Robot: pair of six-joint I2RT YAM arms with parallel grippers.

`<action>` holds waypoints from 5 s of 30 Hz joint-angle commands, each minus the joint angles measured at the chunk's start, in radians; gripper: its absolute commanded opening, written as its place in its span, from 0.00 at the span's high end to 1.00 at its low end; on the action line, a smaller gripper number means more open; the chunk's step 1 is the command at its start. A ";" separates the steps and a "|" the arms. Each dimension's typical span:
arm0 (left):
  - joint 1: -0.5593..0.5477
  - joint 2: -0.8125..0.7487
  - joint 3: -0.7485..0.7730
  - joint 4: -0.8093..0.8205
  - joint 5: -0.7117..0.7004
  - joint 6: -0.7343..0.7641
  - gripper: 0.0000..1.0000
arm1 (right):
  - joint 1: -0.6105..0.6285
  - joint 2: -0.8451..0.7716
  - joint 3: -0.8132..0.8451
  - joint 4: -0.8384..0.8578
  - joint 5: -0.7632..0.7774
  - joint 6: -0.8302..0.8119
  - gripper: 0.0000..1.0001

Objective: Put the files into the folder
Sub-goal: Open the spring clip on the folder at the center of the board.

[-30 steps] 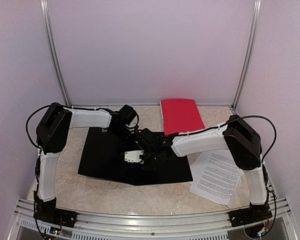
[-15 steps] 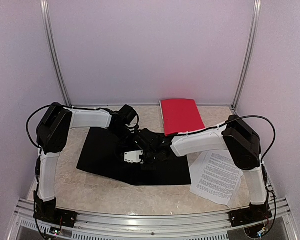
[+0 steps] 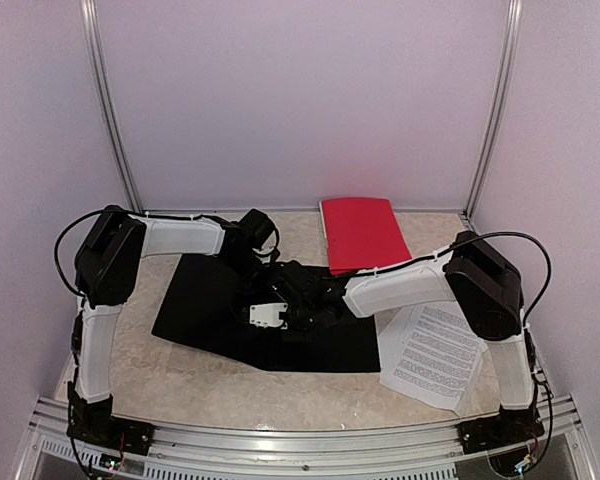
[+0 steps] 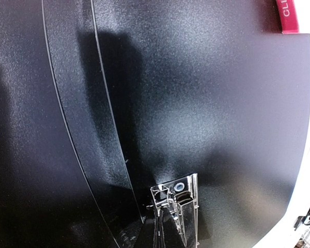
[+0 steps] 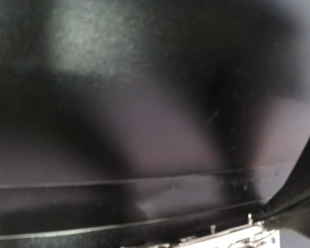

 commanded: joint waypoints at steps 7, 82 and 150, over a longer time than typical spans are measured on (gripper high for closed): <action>-0.023 0.112 -0.040 -0.149 -0.148 0.068 1.00 | -0.004 0.081 -0.067 -0.192 0.024 0.039 1.00; -0.074 0.046 -0.191 -0.018 -0.320 0.299 1.00 | -0.128 -0.154 -0.046 -0.153 0.276 0.037 1.00; -0.103 0.051 -0.265 0.037 -0.306 0.379 1.00 | -0.143 -0.182 -0.158 -0.058 0.122 0.076 1.00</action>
